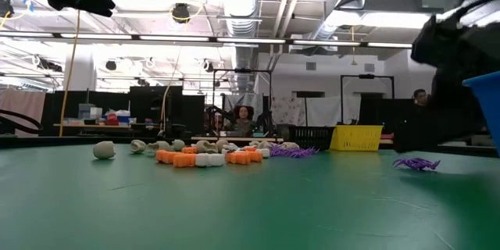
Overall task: Sort Halloween decoration
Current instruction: Put the violet spider toy into the yellow basket
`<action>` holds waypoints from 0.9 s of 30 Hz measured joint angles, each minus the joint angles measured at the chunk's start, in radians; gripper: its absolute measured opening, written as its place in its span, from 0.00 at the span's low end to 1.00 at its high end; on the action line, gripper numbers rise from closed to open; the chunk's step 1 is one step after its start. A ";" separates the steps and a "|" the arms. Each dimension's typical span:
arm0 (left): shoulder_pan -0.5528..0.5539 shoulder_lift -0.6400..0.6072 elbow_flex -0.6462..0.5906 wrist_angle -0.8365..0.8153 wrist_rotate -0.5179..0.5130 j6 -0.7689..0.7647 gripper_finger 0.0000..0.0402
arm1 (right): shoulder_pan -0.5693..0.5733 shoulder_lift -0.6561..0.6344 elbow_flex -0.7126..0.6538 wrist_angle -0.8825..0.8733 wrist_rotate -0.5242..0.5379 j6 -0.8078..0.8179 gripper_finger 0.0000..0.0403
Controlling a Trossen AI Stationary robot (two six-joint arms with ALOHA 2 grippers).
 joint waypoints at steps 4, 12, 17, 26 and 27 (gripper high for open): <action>0.000 0.000 0.000 0.000 0.003 -0.003 0.47 | 0.000 0.033 0.000 -0.012 -0.004 0.027 0.42; 0.000 0.000 0.000 0.000 0.007 -0.004 0.47 | -0.001 0.034 0.003 -0.058 -0.024 0.059 0.40; 0.000 0.000 0.000 0.000 0.007 -0.004 0.47 | -0.005 0.033 0.003 -0.074 -0.032 0.063 0.28; 0.000 0.000 0.000 0.000 0.007 -0.003 0.47 | -0.005 0.031 0.027 -0.087 -0.041 0.051 0.02; 0.000 0.000 0.000 0.000 0.007 -0.003 0.47 | -0.004 0.032 0.034 -0.092 -0.041 0.051 0.02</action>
